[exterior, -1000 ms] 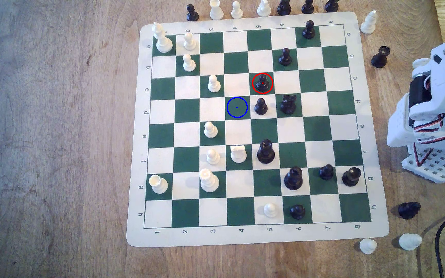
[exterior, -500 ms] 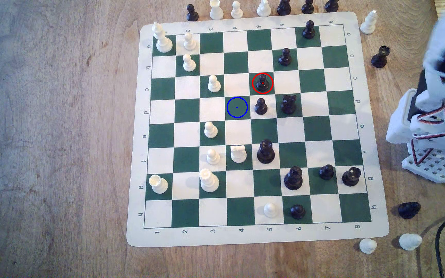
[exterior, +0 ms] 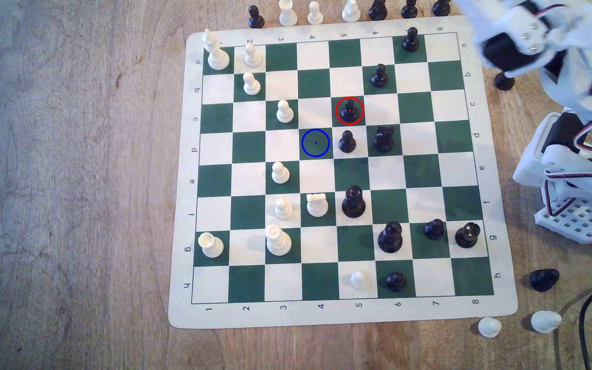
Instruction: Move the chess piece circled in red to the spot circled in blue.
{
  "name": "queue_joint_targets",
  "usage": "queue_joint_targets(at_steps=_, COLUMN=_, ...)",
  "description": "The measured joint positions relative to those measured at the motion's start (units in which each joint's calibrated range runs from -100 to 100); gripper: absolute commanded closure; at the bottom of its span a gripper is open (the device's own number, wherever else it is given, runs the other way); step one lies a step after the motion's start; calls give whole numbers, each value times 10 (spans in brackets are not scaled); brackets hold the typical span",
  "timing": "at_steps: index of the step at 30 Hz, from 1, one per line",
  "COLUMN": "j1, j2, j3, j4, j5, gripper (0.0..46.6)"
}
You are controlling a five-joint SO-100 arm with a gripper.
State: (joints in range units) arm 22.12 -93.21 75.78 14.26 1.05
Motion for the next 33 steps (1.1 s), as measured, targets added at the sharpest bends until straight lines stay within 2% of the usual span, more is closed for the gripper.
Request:
queue_joint_targets(at_steps=5, j1=-24, j2=81, j3=-97, j4=207, j5=-28, gripper=464)
queue_joint_targets(at_steps=9, j1=-23, j2=153, j3=-162, j4=285, j5=-49, gripper=464)
queue_joint_targets(at_steps=14, j1=-23, j2=314, j3=-268, j4=388, j5=-59, gripper=460)
queue_joint_targets(at_steps=19, j1=-30, j2=417, j3=-313, j4=429, j5=-73, gripper=427)
queue_joint_targets(at_steps=26, j1=-41, j2=497, j3=-348, j4=459, j5=-92, gripper=417)
queue_joint_targets(at_steps=33, j1=-63, j2=563, j3=-352, j4=464, j5=-104, gripper=358)
